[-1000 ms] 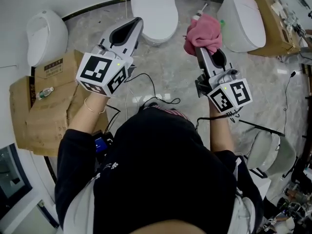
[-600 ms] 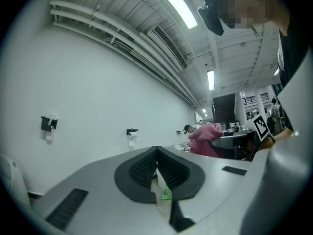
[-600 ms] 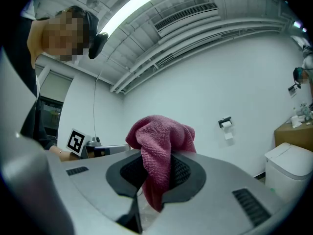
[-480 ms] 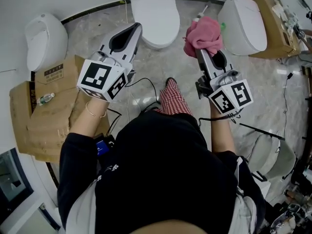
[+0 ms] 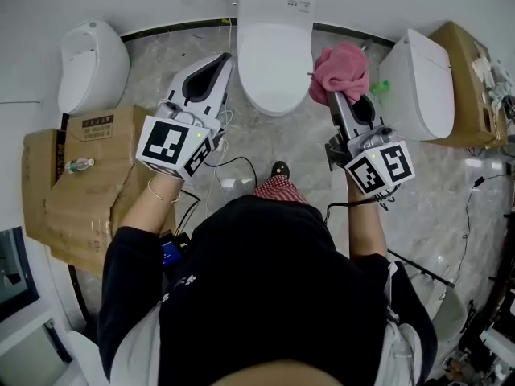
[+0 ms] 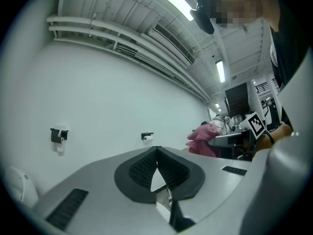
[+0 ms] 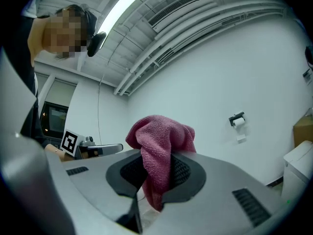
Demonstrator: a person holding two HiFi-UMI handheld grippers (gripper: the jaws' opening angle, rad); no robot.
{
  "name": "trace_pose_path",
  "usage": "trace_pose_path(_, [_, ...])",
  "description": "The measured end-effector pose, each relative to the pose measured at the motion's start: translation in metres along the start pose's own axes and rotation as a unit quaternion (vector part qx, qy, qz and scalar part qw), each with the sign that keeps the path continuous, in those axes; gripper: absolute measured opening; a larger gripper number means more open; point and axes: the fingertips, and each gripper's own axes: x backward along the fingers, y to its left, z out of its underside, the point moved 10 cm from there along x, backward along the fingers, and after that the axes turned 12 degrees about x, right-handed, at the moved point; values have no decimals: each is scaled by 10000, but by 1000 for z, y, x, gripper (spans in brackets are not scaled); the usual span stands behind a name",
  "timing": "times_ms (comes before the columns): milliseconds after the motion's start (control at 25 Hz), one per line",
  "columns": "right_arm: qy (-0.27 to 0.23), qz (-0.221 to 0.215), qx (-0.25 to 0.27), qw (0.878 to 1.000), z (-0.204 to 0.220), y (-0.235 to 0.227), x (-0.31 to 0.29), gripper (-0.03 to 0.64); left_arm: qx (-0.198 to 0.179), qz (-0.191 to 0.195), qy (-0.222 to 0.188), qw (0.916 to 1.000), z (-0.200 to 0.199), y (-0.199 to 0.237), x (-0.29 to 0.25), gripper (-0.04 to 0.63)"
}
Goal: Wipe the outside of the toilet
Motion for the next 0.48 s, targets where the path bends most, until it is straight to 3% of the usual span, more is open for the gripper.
trace_pose_path(480, [-87, -642, 5, 9979, 8, -106, -50, 78, -139, -372, 119, 9991, -5, 6, -99, 9])
